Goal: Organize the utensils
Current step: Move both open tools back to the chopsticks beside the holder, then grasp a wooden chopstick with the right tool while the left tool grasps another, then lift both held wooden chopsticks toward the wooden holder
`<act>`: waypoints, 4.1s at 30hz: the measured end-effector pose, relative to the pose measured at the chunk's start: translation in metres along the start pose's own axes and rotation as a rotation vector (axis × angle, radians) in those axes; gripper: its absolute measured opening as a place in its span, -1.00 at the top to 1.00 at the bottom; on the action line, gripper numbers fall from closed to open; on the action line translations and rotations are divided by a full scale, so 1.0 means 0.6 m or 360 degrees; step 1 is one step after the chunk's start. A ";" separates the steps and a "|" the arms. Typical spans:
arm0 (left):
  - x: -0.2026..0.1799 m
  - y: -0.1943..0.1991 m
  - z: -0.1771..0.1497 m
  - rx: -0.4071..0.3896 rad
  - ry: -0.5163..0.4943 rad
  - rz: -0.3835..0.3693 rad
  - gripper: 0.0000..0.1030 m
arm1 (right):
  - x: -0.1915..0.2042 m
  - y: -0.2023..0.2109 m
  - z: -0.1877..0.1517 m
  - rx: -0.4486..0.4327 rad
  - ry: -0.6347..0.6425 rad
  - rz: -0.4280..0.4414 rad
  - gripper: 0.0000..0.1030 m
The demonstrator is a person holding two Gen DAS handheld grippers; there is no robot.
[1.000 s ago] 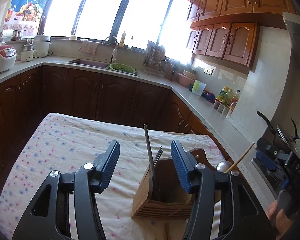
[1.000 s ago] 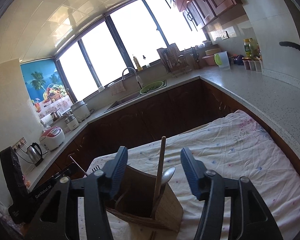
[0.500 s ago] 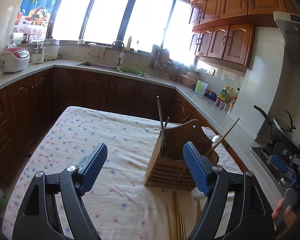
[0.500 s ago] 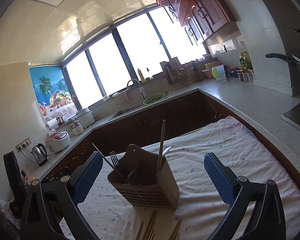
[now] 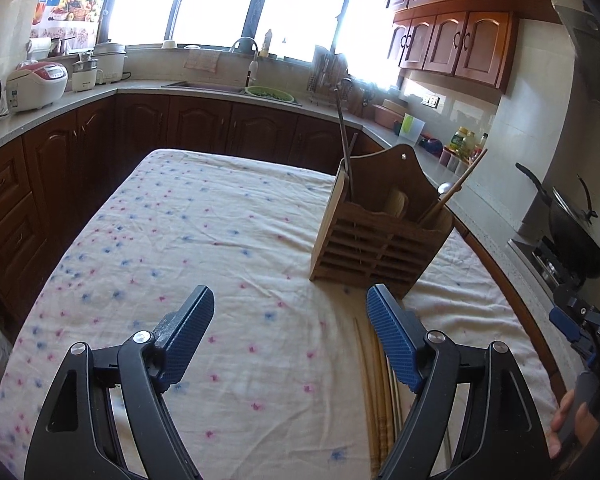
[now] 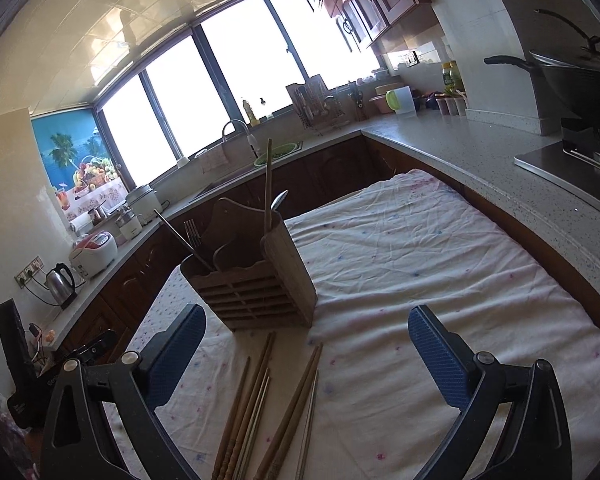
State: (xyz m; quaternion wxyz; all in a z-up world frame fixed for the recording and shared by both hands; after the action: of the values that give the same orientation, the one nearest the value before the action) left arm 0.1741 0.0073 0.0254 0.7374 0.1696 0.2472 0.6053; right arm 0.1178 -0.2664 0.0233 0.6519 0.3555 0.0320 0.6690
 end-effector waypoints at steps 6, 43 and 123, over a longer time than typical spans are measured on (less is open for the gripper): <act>-0.004 -0.016 -0.017 0.0075 -0.0016 -0.0014 -0.57 | -0.013 -0.008 -0.023 0.0063 0.0003 -0.0033 -0.98; -0.084 -0.177 -0.055 0.0550 -0.0261 -0.0052 -0.56 | -0.029 -0.158 -0.141 0.0673 0.0464 -0.0345 0.45; -0.018 0.076 0.108 -0.0035 -0.0130 -0.0382 0.92 | 0.111 -0.001 0.066 0.0126 0.0221 0.0188 0.90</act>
State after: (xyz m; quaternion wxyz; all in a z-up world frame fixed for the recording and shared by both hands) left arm 0.1725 0.0095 0.1055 0.8158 0.1552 0.2286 0.5081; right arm 0.1457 -0.2236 0.0814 0.5930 0.3352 0.0824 0.7275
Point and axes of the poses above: each gripper's, at about its wrist camera, not at the fingertips, and y roughly against the way its jaws point, x to its left, z to its top, the point moved 2 cm from there along -y, roughly the way its jaws point, and after that the axes turned 6 degrees about -y, right-handed, at the moved point
